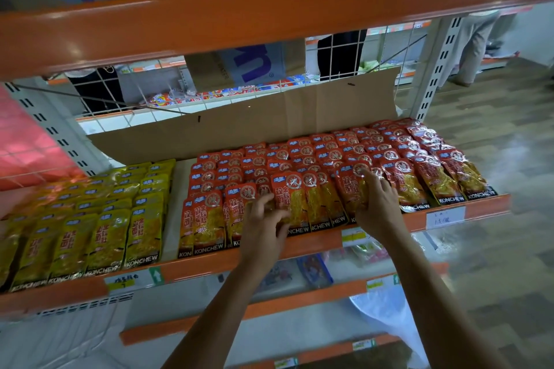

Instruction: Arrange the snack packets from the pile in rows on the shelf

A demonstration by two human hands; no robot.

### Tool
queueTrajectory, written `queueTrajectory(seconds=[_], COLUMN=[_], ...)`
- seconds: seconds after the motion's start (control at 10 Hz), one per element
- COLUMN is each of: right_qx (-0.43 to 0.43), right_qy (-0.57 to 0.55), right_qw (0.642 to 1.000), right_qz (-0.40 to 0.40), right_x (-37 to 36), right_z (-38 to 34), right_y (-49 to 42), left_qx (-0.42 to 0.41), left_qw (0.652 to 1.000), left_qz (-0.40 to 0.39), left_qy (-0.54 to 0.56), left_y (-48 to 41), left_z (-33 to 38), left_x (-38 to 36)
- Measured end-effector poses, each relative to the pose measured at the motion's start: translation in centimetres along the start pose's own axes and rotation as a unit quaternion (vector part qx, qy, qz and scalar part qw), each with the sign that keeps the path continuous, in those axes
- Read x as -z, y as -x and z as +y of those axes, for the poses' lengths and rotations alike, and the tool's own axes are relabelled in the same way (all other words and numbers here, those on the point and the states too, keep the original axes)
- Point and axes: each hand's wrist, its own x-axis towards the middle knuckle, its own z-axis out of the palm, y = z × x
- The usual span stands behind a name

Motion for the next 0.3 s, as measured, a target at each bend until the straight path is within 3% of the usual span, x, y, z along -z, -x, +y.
queueTrajectory(seconds=[0.1,0.3], right_qx=[-0.023,-0.035], right_qy=[0.068,0.024], right_qw=[0.997,0.996], right_qz=[0.001,0.077], right_x=[-0.3,-0.4], right_z=[-0.2,-1.4], right_y=[0.7,3.0], left_qx=[0.006,0.014], left_qw=[1.0,0.996], left_qz=[0.02,0.081], left_qy=[-0.001,-0.019], left_y=[0.5,2.4], left_z=[-0.1,-2.2], left_x=[0.4,3.5])
